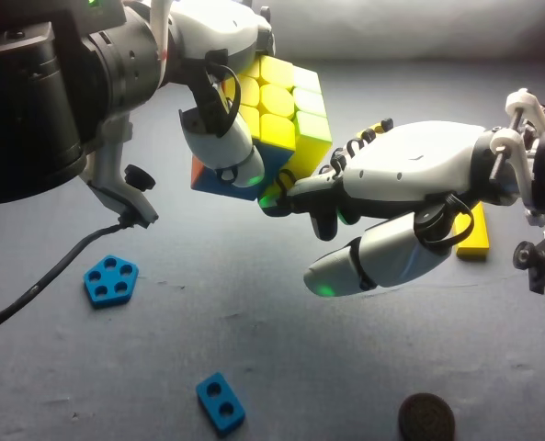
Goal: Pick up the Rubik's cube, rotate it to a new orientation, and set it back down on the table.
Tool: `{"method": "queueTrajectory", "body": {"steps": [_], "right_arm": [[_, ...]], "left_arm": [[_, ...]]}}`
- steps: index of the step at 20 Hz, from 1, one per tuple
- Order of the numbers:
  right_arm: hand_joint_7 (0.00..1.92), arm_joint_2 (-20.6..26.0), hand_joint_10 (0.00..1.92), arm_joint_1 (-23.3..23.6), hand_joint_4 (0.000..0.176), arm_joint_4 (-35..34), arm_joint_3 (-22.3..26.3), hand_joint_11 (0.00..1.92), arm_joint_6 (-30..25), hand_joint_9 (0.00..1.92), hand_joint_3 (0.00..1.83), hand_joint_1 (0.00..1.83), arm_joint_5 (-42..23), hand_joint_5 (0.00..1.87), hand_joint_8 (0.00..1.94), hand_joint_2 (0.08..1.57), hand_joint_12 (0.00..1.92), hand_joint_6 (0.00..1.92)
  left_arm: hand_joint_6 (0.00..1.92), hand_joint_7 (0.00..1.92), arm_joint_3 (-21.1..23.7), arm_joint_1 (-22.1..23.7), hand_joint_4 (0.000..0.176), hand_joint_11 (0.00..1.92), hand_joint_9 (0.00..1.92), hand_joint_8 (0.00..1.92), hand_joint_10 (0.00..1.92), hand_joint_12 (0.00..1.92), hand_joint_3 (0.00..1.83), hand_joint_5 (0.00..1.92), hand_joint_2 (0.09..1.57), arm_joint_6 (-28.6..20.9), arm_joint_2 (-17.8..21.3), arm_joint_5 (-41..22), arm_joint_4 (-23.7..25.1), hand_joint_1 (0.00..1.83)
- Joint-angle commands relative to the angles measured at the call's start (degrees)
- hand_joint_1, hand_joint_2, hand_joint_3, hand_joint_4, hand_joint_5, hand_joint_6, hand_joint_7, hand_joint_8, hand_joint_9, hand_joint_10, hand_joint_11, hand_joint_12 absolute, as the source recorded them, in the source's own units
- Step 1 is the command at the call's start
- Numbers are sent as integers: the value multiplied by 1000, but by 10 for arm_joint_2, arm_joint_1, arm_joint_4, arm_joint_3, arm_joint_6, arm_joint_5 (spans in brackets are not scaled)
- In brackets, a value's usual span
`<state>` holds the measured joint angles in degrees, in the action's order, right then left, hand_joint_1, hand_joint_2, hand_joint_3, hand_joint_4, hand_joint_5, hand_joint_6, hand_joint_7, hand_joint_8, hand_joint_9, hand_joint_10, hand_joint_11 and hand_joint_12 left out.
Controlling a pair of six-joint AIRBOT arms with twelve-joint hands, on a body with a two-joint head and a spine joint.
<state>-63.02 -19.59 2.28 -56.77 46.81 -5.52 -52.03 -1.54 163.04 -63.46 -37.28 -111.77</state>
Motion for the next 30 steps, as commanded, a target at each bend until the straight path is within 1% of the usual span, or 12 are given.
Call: {"method": "queueTrajectory", "body": {"steps": [1,4,6,14,15,18,19,22,25,26,28,30], "right_arm": [[439,1,1514,3,0,-10,-6,165,1,314,0,162,-68,142,896,1225,1921,7],[441,-1,1523,3,0,-23,-11,172,9,308,0,166,-69,149,897,1224,1921,8],[420,-1,1538,3,0,-23,-11,123,9,287,2,136,-70,107,912,1235,1921,1],[424,-2,1520,-1,0,-28,-11,205,9,319,0,170,-87,136,908,1227,1921,11],[421,-1,1520,-2,0,-30,-11,195,9,309,0,166,-88,138,907,1229,1921,11],[437,-1,1530,-7,0,-30,-13,143,9,295,0,204,-88,152,894,1220,1921,14],[440,0,1535,-8,0,-32,-12,150,8,292,2,164,-85,145,890,1229,1921,9],[412,25,1547,-8,0,-35,12,179,-3,278,0,187,-69,152,919,1224,1921,7],[426,77,1528,-13,0,-35,69,219,-8,319,0,182,-66,148,928,1225,1921,5],[401,95,1530,-15,0,-40,85,143,-9,284,1,182,-61,132,933,1233,1921,4],[414,124,1544,-12,0,-66,96,142,-9,289,0,176,-33,140,937,1230,1921,7],[419,149,1524,-3,0,-81,100,177,-10,306,0,174,-13,127,927,1230,1921,2]], "left_arm": [[1704,492,1,10,0,272,253,1914,1898,1921,2,401,1441,-6,2,23,26,1005],[1687,514,1,10,0,285,262,1873,1889,1921,0,421,1426,-6,2,23,26,1019],[1714,492,1,10,0,276,237,1908,1910,1921,3,399,1439,-6,2,23,26,1003],[1624,496,1,10,0,302,255,1916,1921,1921,0,460,1420,-6,2,23,26,1034],[1668,492,1,10,0,308,249,1918,1921,1921,2,430,1429,-6,2,23,26,1019],[1644,484,1,10,0,324,254,1921,1921,1921,0,451,1426,-6,2,23,26,1024],[1634,498,1,10,0,308,257,1906,1921,1921,0,457,1419,-6,2,23,26,1030],[1649,491,1,10,0,292,247,1909,1921,1921,0,448,1423,-6,2,23,26,1022],[1631,494,1,10,0,298,249,1913,1921,1921,0,455,1420,-6,2,23,26,1029],[1600,506,1,10,0,284,246,1906,1915,1921,0,471,1410,-6,2,23,27,1044],[1621,485,1,9,0,281,232,1920,1921,1921,1,470,1417,-6,2,23,27,1029],[1580,501,1,9,0,295,239,1909,1921,1921,0,490,1406,-6,2,23,27,1048]]}}
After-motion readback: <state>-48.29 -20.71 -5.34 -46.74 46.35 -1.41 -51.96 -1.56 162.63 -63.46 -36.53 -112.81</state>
